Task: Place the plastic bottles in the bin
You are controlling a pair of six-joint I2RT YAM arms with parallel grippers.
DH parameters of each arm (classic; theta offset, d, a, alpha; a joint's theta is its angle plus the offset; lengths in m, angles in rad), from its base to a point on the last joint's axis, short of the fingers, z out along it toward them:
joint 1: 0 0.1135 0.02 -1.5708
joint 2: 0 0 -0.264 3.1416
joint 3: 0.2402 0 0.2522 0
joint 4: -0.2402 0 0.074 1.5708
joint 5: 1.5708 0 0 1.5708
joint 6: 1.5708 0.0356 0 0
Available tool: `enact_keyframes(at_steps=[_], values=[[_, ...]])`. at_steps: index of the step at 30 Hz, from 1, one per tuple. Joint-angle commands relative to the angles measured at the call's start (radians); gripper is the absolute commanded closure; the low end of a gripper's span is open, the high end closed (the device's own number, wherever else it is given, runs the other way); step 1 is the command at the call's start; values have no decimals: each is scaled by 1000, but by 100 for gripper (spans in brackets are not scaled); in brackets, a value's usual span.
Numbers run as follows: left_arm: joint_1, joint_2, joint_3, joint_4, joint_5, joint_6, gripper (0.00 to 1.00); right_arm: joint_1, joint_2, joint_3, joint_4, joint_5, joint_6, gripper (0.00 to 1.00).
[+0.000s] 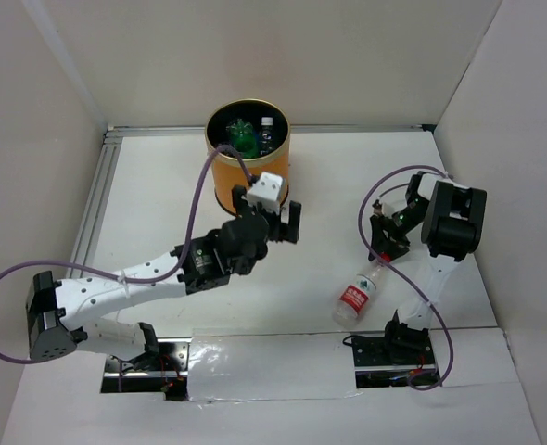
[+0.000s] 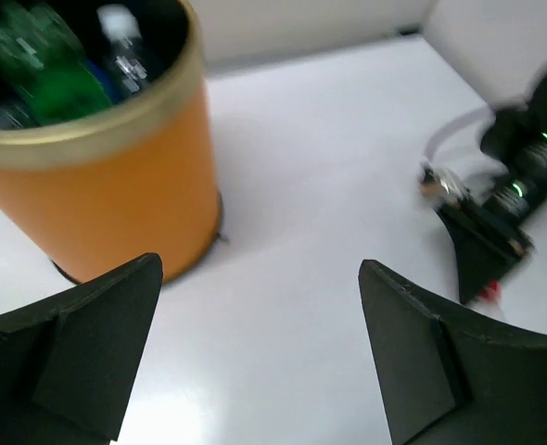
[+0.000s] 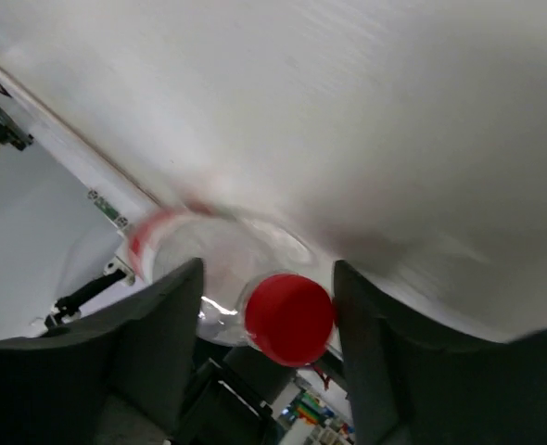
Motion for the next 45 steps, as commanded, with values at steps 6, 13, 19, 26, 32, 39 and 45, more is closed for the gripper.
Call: enact_keyframes(at_steps=[6,13,19,26,32,39,45], values=[[-142,0,-117,-147,74,-318,0,83,1,9,-4,-101,-81,66],[-161,52,-142,-147,155,-424,2,101,10,59,-4,-192,-92,93],[-170,31,-151,-187,129,-467,2,112,10,327,-4,-288,-83,100],[-190,-130,-223,-337,16,-583,2,133,-8,858,-4,-518,-47,100],[-199,-273,-273,-510,-67,-724,2,164,-114,998,253,-694,181,100],[-199,-319,-252,-685,-119,-806,2,141,-205,1058,901,-724,637,100],[-199,-337,-252,-728,-141,-846,2,228,-195,1109,1088,-634,753,100]])
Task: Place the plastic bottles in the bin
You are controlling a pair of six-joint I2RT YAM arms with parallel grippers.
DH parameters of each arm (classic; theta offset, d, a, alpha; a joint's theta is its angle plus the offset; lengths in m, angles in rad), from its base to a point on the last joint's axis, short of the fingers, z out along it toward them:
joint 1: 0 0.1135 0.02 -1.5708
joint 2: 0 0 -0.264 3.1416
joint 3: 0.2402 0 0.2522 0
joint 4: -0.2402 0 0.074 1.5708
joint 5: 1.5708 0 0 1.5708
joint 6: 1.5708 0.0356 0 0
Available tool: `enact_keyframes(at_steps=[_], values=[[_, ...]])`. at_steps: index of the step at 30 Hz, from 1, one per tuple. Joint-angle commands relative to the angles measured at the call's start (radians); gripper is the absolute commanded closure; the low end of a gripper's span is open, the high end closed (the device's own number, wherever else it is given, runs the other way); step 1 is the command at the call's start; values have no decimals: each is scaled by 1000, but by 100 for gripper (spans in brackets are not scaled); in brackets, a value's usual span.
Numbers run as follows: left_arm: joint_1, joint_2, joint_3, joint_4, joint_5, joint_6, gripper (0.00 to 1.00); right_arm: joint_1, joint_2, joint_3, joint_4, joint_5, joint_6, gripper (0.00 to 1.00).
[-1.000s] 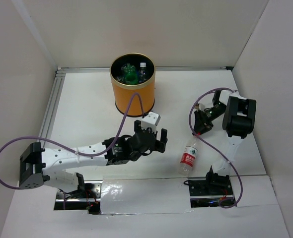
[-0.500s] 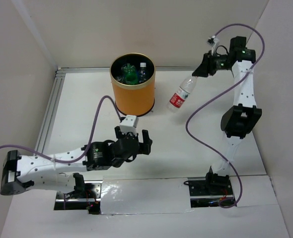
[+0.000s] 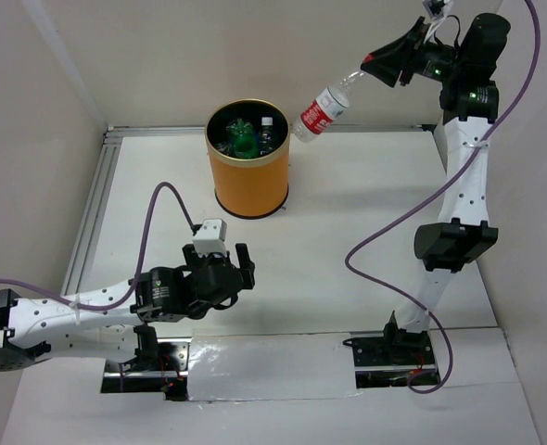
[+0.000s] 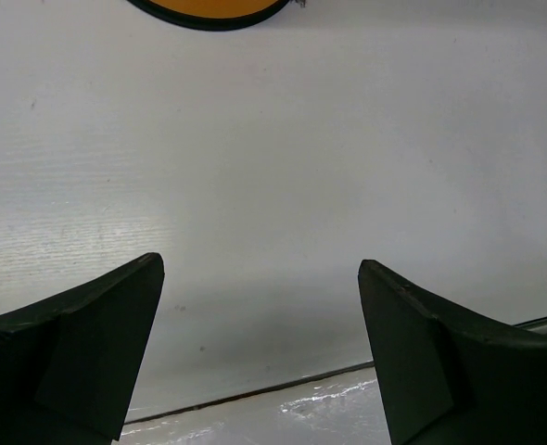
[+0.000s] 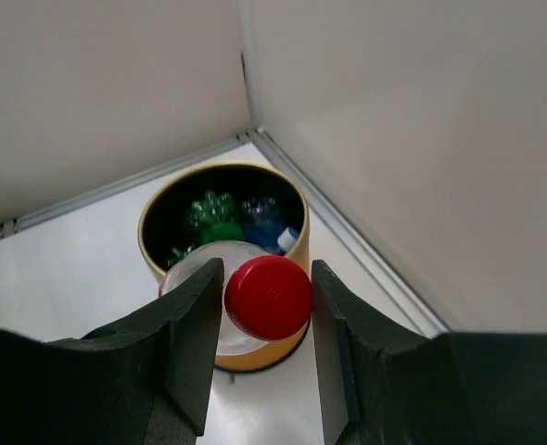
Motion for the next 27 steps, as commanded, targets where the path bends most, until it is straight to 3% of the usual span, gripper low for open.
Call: enact_keyframes(at_steps=[1,7,11,15,23,27], values=[[-6,-29,15,-34,-59,-53,2,87,-32,34,219,50,130,100],[-6,-29,15,-85,-59,-111,2,249,-23,-29,257,187,42,100],[-6,-40,-6,-94,-50,-147,2,329,17,-49,188,292,-72,100],[-6,-49,-15,-117,-50,-168,2,421,60,13,24,530,-358,100],[-6,-71,-49,-126,-60,-191,2,483,94,51,-200,633,-609,100],[-6,-71,-60,-126,-60,-191,2,493,37,-63,-194,667,-679,100]])
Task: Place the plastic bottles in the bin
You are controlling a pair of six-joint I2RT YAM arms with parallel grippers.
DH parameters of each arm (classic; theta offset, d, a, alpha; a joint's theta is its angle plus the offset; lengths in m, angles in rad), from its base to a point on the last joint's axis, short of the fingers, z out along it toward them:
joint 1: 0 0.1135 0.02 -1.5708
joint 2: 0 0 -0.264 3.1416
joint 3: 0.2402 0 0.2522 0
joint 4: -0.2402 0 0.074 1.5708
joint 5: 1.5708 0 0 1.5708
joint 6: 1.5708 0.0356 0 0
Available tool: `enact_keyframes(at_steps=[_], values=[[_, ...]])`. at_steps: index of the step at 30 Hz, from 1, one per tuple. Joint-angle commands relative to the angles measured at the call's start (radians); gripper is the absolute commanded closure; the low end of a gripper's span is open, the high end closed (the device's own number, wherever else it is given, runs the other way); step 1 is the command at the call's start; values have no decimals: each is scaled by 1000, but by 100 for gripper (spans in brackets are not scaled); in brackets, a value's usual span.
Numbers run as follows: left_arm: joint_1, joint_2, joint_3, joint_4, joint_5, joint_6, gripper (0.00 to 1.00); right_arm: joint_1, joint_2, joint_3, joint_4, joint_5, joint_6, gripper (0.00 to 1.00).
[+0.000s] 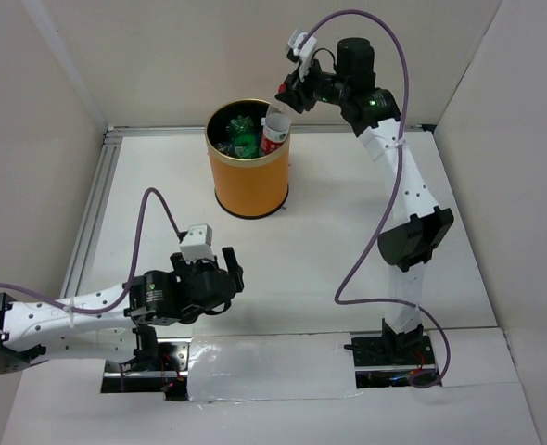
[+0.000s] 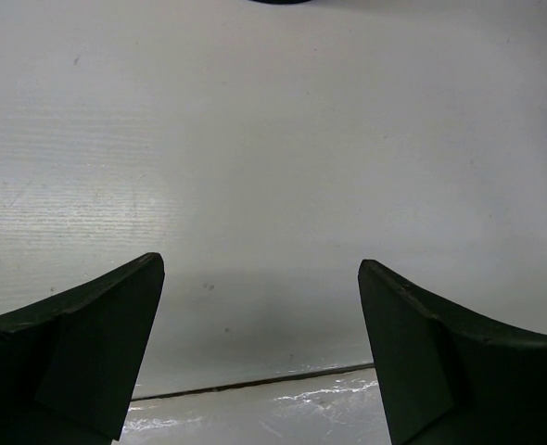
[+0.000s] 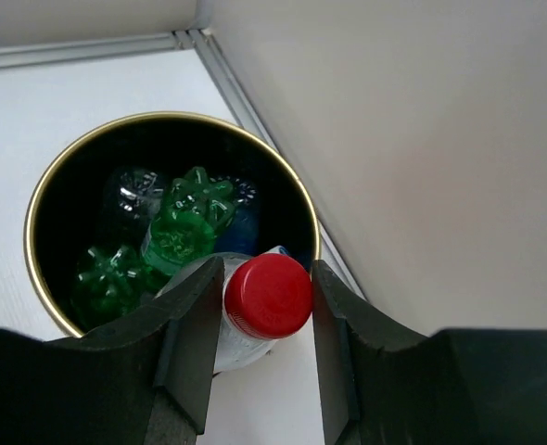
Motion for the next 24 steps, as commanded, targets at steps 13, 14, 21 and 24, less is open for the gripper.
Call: enact_keyframes(at_steps=[13,14,21,24], values=[[-5,42,23,73,-54,-7,0,61,-176,-152,52,219,11,0],[-5,42,32,87,-54,-7,0,41,-191,-152,53,243,79,0],[-5,42,52,211,-5,165,0,-206,-488,-507,65,177,211,0],[-5,22,52,274,18,248,0,-274,-657,-777,79,177,222,0]])
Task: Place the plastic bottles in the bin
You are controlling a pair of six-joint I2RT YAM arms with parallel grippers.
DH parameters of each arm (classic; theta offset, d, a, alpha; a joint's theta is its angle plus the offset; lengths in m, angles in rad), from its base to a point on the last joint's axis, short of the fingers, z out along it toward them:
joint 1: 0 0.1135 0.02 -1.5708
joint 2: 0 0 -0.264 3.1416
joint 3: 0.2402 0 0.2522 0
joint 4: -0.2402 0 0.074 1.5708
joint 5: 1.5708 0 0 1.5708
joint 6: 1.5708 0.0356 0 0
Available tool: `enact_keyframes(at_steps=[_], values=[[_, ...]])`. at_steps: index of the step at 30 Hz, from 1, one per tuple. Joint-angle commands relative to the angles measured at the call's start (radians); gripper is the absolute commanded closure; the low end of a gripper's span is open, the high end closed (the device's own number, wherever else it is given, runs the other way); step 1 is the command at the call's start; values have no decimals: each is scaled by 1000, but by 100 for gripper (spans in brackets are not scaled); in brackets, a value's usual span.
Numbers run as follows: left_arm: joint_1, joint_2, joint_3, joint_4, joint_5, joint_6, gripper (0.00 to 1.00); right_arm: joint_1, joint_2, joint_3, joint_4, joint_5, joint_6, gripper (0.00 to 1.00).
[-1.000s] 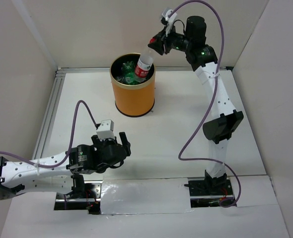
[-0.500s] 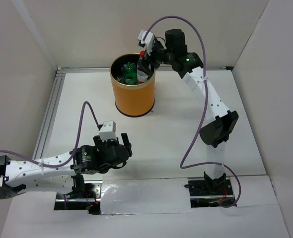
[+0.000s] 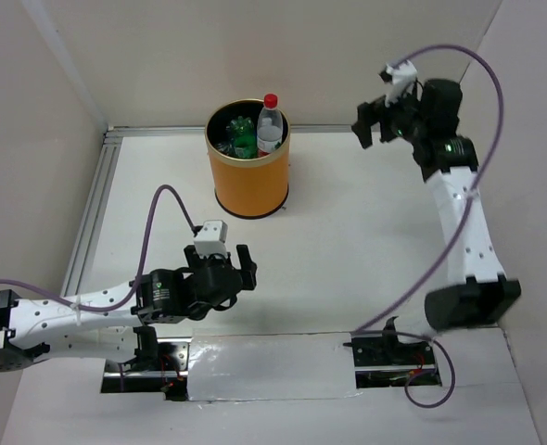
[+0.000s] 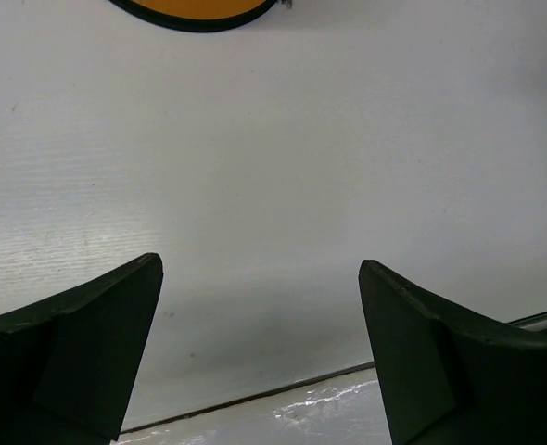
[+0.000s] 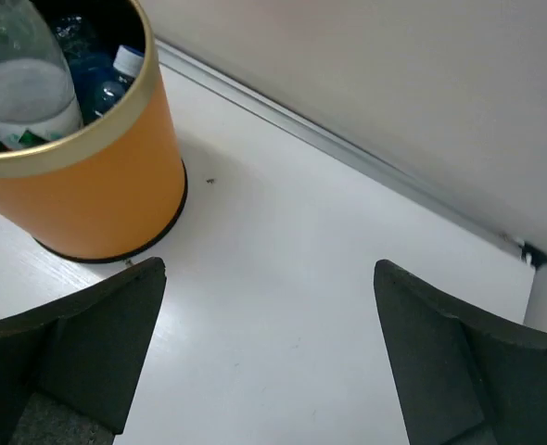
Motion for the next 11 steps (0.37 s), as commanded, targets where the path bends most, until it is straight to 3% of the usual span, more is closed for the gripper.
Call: enact_keyframes(at_steps=[1,7,11], values=[[-5,-21,38,109,3,129,0,-3,-186,-268,51,25,70,0],[15,-48,29,119,35,194,0,-3,-438,-661,37,276,181,0],[50,-67,-5,110,61,205,0,-29,-600,-826,101,323,206,0]])
